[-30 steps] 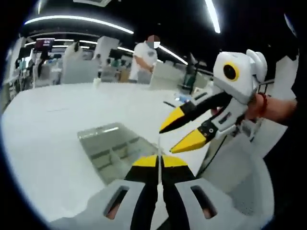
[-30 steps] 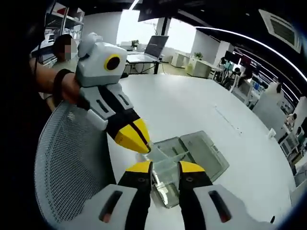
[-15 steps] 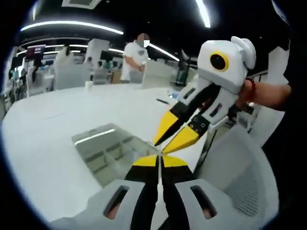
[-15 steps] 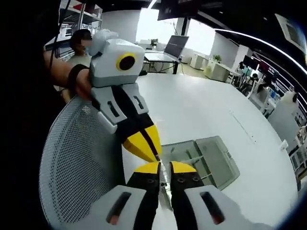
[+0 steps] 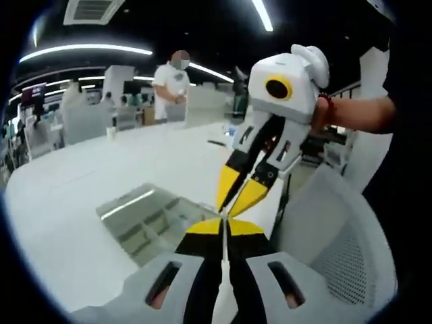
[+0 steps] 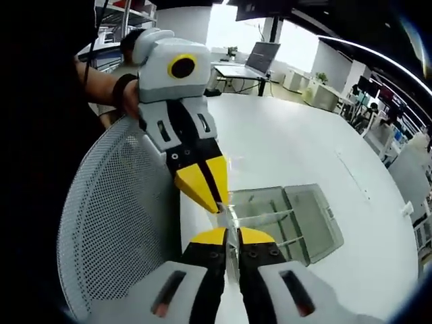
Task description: Insert the divider into the dual guide fixture by aligning both edges with the guide slots and pushing it downward to the bottom, including one-sided entry, uneven engagement, binding, and posture correction.
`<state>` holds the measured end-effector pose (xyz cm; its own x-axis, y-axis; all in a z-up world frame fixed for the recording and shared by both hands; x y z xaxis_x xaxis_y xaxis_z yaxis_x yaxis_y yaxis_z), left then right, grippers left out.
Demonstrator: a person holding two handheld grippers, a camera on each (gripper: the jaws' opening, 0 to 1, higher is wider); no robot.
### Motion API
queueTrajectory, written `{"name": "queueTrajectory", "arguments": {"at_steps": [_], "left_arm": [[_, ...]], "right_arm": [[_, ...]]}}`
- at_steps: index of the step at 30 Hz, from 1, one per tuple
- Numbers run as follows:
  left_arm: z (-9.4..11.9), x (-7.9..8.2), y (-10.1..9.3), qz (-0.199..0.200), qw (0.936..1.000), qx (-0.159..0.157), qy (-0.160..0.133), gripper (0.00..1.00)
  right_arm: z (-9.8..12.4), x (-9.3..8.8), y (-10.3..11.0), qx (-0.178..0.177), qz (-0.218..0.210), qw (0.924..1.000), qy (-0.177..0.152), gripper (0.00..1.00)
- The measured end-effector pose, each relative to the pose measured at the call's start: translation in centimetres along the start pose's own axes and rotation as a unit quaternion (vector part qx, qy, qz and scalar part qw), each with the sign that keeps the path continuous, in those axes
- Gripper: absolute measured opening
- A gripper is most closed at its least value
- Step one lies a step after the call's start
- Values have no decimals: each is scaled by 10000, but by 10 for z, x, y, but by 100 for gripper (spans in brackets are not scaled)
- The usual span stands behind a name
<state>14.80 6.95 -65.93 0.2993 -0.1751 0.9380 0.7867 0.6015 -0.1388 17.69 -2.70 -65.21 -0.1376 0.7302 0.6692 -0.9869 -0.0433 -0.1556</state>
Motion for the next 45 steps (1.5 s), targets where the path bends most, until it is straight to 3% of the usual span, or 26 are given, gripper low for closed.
{"name": "queueTrajectory", "arguments": {"at_steps": [6, 12, 20, 33, 36, 45], "left_arm": [[0, -3, 1, 35, 9999, -84, -57, 0], [2, -8, 2, 22, 9999, -126, -67, 2], [1, -10, 4, 134, 9999, 24, 38, 4], [12, -11, 10, 471, 9982, 374, 13, 23], [13, -12, 13, 510, 9975, 492, -2, 24], [16, -9, 17, 623, 9959, 626, -196, 30]], "right_arm": [[5, 0, 3, 111, 144, 9998, 65, 0], [14, 15, 8, 281, 513, 9981, 198, 0], [8, 19, 6, 467, 658, 9962, 326, 0], [8, 20, -16, 307, 739, 9958, 439, 0], [5, 16, -23, 278, 897, 9935, 637, 0], [-2, 9, -38, 291, 718, 9941, 765, 0]]}}
Point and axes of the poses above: the point that each gripper's makers call its tool centre point, and the gripper's own axes: z roughly backward along the fingers, y roughly to its left, x roughly out of its top, the point moved 6 cm from there along z, roughly backward along the fingers, and after that the axes turned 2 degrees about z, right-handed, at the moved point
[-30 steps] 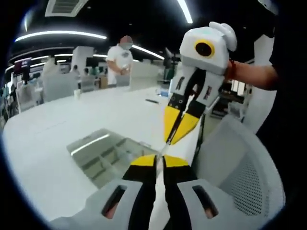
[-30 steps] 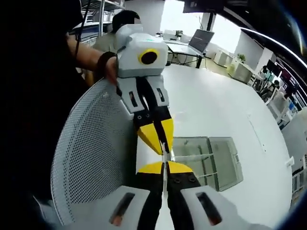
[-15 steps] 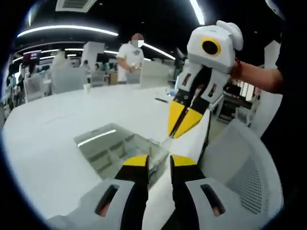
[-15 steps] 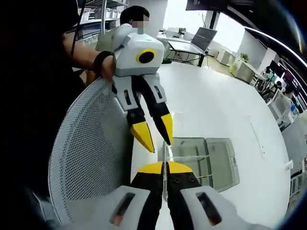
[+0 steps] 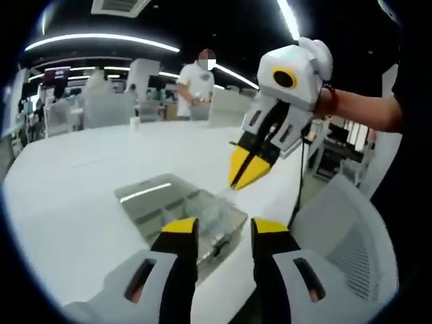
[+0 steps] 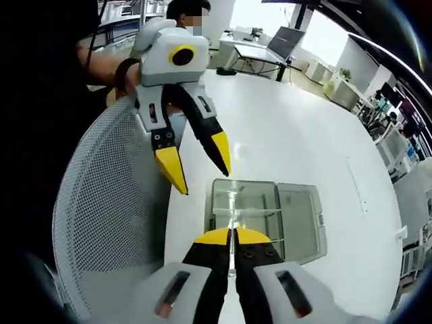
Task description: Insert the divider into the dual guide fixture by aligning both edges with the guide slots and pushing it downward to the bottom, including one-sided entry, uneven engagement, binding, and posture correction.
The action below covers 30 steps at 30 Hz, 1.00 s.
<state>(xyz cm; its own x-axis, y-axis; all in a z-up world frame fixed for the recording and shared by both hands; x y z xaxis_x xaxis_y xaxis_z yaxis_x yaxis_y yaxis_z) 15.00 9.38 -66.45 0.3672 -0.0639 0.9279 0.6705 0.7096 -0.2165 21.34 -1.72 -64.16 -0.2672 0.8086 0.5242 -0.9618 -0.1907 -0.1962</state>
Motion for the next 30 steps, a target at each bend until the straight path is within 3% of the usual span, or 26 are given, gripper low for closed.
{"name": "queueTrajectory", "arguments": {"at_steps": [10, 17, 22, 25, 28, 30], "left_arm": [[0, 0, 4, 76, 9999, 77, -44, 33], [1, 4, 6, 243, 9994, 108, -210, 43], [2, 1, 10, 261, 9993, 209, -147, 46], [2, 2, 10, 360, 9989, 228, -184, 52], [1, 3, 10, 340, 9989, 249, -214, 64], [0, 2, 9, 311, 9990, 235, -204, 65]], "right_arm": [[-5, -5, -20, -46, -229, 9997, -70, 0], [-10, -10, -27, 9, -514, 9980, -365, 0], [-15, -14, -28, 54, -713, 9961, -515, 0], [-20, -13, -27, 198, -615, 9960, -614, 0], [-24, -14, -28, 203, -479, 9964, -670, 0], [-29, -16, -28, 234, -511, 9959, -709, 0]]}}
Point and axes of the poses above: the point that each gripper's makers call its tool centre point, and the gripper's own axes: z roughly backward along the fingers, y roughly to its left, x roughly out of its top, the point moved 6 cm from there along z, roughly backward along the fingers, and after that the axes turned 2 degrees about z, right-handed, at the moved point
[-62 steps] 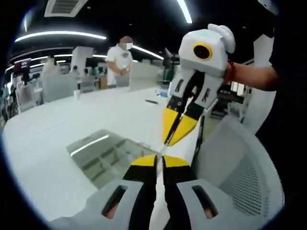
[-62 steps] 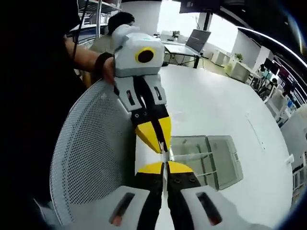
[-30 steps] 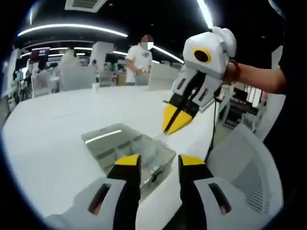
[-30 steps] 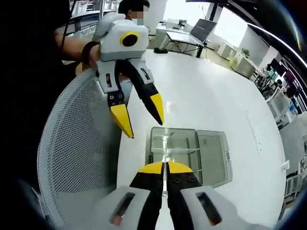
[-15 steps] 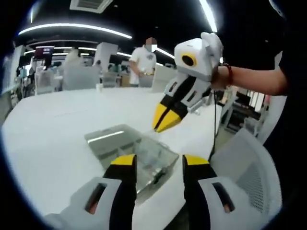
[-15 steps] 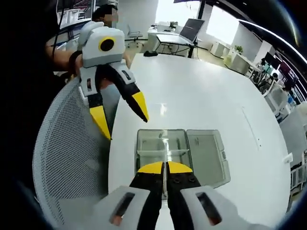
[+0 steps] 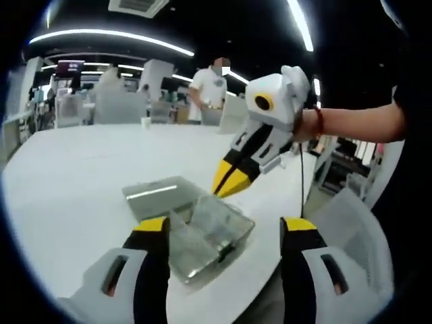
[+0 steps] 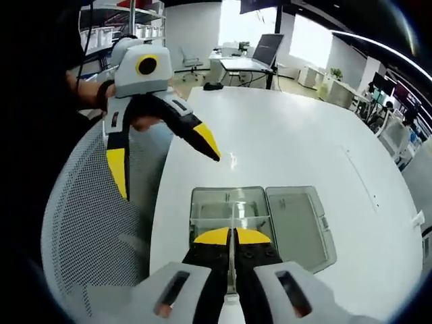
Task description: Insert the divider into the dual guide fixture by aligning both edges with the guide slots and pushing it downward to the bottom, including one-sided entry, uneven engagement, binding, and posture correction.
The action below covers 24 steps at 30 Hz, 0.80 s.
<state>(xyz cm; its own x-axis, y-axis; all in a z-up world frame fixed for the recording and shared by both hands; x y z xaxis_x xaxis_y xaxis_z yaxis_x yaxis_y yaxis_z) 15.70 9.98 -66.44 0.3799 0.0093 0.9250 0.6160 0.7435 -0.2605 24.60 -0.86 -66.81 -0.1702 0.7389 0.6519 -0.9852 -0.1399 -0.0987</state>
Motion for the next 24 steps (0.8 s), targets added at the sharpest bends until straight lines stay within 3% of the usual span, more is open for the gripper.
{"name": "queueTrajectory", "arguments": {"at_steps": [2, 7, 11, 24], "left_arm": [[0, -3, 0, 24, 9999, 0, 117, 64], [0, -2, 2, 51, 10000, 38, 76, 64], [-1, -4, 3, 70, 9999, 54, 121, 64], [-1, -6, 3, 76, 9998, 46, 171, 62]], "right_arm": [[-3, -3, 0, 40, -45, 10000, 21, 0], [-5, -9, 1, 42, 82, 9999, 116, 0], [1, -4, -2, 7, -38, 10000, -51, 0], [7, -8, -2, -45, -137, 9998, 109, 0]]}}
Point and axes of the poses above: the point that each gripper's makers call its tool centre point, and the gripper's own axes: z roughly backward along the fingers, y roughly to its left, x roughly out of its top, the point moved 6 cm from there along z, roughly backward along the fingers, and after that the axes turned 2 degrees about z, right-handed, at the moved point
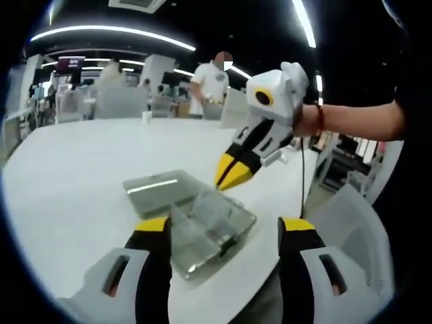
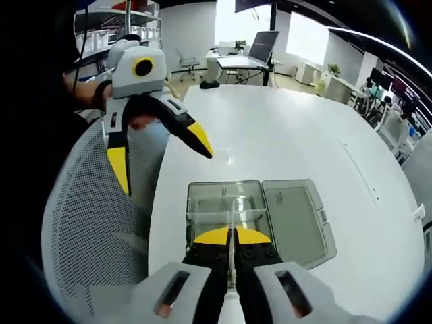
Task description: Insert the divider into the dual guide fixture by aligning both edges with the guide slots and pushing it downward to the bottom, including one-sided entry, uneven engagement, binding, and posture correction.
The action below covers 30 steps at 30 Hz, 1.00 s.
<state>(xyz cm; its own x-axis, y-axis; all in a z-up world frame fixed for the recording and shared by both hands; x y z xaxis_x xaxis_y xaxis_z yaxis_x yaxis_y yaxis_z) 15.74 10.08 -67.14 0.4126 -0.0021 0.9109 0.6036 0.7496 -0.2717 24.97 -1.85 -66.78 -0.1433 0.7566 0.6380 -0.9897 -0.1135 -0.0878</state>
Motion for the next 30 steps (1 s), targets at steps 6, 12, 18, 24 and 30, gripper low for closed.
{"name": "queueTrajectory", "arguments": {"at_steps": [6, 12, 18, 24, 30], "left_arm": [[0, -1, 0, -45, 10000, -42, 15, 63], [0, 0, 0, -22, 10000, -26, -8, 62], [0, 0, -1, -29, 10000, -46, -7, 62], [0, 0, 0, 23, 10000, -43, -12, 62], [0, 0, 0, 10, 10000, -18, -25, 62]], "right_arm": [[1, -3, 1, -18, -35, 10000, 21, 0], [0, -2, 2, -12, -54, 10000, -48, 0], [-2, -1, 1, 1, -35, 10000, -65, 0], [-2, 0, 0, 13, -35, 10000, -46, 0], [-4, -1, 2, 59, -80, 9999, -129, 0]]}}
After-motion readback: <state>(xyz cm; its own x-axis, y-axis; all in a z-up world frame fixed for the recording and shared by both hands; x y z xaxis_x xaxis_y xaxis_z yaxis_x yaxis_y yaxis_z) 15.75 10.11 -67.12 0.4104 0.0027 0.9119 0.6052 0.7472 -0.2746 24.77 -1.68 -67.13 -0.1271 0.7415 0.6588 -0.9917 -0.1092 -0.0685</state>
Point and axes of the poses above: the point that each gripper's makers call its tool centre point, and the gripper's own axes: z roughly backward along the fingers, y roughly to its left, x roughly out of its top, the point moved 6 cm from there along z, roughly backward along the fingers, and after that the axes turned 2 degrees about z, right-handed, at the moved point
